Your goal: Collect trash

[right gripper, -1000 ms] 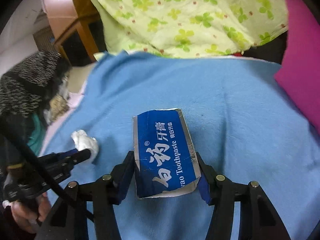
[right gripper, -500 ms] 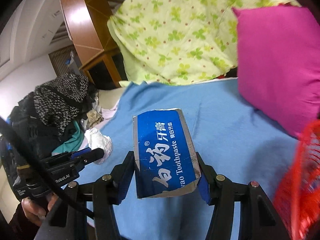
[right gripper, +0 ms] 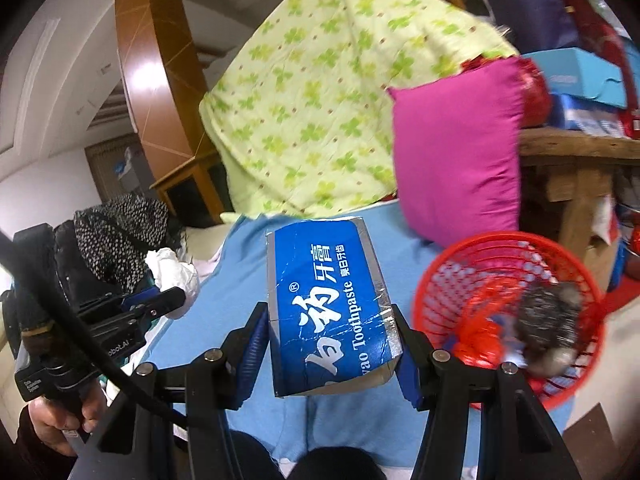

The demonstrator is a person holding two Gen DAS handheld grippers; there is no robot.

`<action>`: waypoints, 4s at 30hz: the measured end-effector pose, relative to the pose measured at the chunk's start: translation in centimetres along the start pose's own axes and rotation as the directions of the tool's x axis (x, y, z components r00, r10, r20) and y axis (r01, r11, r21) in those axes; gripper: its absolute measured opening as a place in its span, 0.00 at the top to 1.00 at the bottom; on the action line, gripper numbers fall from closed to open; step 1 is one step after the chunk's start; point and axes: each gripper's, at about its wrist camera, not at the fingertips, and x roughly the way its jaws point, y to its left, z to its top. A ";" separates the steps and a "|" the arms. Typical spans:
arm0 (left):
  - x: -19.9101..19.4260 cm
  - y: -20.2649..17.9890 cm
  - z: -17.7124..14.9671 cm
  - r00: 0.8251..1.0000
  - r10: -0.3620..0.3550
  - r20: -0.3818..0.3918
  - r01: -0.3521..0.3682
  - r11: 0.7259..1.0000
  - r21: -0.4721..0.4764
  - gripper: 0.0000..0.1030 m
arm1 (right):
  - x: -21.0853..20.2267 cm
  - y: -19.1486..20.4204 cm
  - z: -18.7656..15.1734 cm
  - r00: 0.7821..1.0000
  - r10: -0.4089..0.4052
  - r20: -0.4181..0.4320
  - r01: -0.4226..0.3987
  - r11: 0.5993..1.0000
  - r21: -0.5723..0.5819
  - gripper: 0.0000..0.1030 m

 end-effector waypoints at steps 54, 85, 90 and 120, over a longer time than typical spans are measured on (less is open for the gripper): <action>-2.3 -9.1 0.0 0.998 -0.059 -0.024 0.062 0.985 0.160 0.75 | -9.1 -5.3 -3.0 0.991 -0.101 0.092 0.092 0.991 0.098 0.41; -1.4 -9.6 -0.6 0.995 -0.078 -0.057 0.086 0.982 0.169 0.75 | -9.1 -6.3 -3.7 0.990 -0.121 0.079 0.109 0.984 0.143 0.41; -1.3 -9.8 -0.8 0.995 -0.081 -0.064 0.091 0.981 0.174 0.75 | -9.2 -6.7 -3.9 0.989 -0.125 0.078 0.112 0.982 0.152 0.41; 0.8 -11.1 -2.5 0.984 -0.101 -0.144 0.129 0.971 0.203 0.75 | -8.7 -7.4 -4.3 0.988 -0.139 0.062 0.126 0.977 0.173 0.41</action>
